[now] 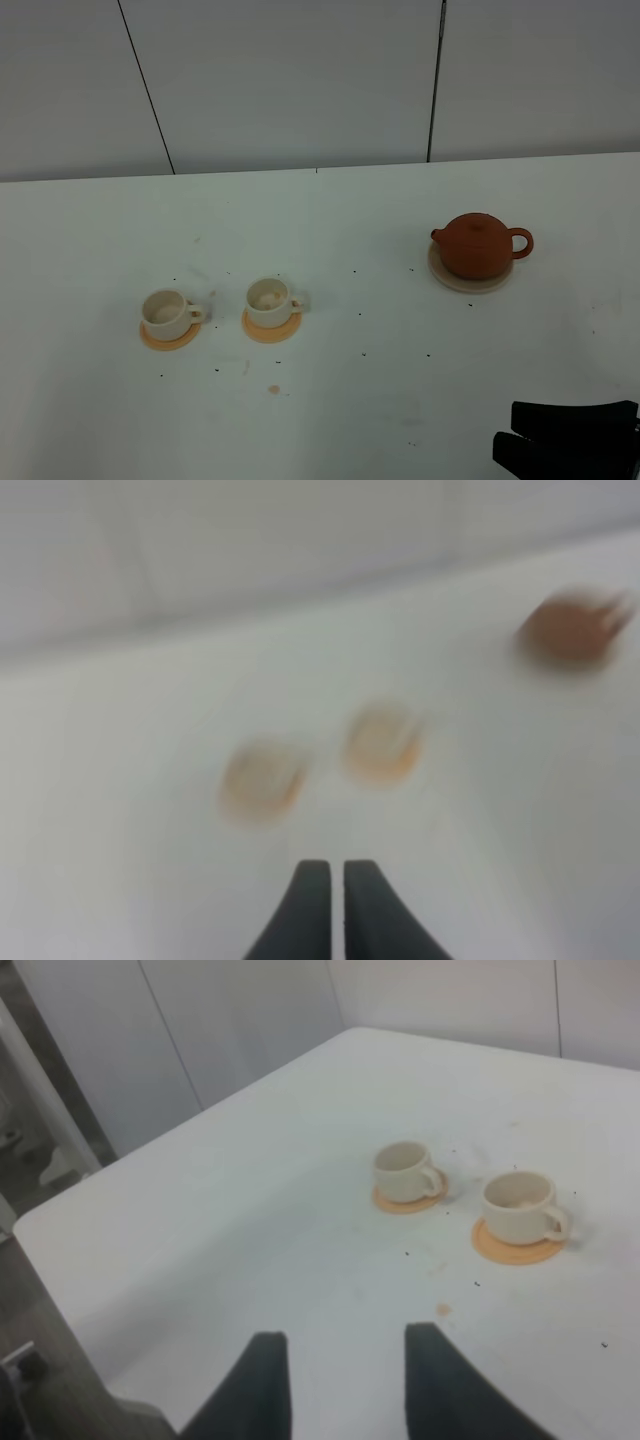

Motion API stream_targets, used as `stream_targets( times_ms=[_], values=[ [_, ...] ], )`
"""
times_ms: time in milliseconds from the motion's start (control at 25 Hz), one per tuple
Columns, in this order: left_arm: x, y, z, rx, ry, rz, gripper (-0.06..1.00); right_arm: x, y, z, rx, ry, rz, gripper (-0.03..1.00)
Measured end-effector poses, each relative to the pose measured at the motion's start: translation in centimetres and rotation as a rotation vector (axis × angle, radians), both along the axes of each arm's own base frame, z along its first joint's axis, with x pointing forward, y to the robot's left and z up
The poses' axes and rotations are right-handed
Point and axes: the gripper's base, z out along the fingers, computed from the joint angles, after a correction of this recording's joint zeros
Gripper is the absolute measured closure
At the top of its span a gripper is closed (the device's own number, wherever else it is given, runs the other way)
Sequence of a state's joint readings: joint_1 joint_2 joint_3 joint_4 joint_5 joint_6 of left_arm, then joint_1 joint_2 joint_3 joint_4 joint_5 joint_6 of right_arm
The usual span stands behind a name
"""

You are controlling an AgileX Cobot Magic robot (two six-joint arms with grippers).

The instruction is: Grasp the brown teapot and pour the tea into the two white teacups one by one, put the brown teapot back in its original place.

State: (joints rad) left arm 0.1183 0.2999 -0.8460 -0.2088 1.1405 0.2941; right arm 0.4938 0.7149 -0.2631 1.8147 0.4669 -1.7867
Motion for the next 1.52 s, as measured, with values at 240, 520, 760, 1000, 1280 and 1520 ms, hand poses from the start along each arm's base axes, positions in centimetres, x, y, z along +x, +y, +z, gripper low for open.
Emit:
stream_targets(
  times_ms=[240, 520, 760, 1000, 1280, 1520],
  values=[
    [-2.1, -0.2, -5.8, -0.09, 0.067, 0.074, 0.87, 0.0, 0.0, 0.0, -0.011, -0.015, 0.004, 0.71],
    [-2.6, -0.1, -8.4, -0.097, 0.04, 0.093, 0.87, -0.4, 0.3, 0.2, 0.022, -0.012, 0.062, 0.71],
    [-2.4, 1.1, -8.3, -0.059, 0.019, 0.225, 0.87, -0.5, 0.4, 0.3, 0.026, -0.013, 0.07, 0.71],
    [-1.8, 1.6, -8.6, -0.05, -0.015, 0.274, 0.86, -0.3, 0.3, 0.2, 0.014, -0.013, 0.051, 0.71],
    [-1.7, 1.6, -8.5, -0.056, -0.029, 0.271, 0.86, -0.1, 0.2, 0.0, -0.002, -0.015, 0.03, 0.71],
    [-1.7, 1.6, -8.5, -0.051, -0.03, 0.274, 0.85, 0.7, -0.5, -0.4, -0.041, 0.014, -0.091, 0.71]
  ],
)
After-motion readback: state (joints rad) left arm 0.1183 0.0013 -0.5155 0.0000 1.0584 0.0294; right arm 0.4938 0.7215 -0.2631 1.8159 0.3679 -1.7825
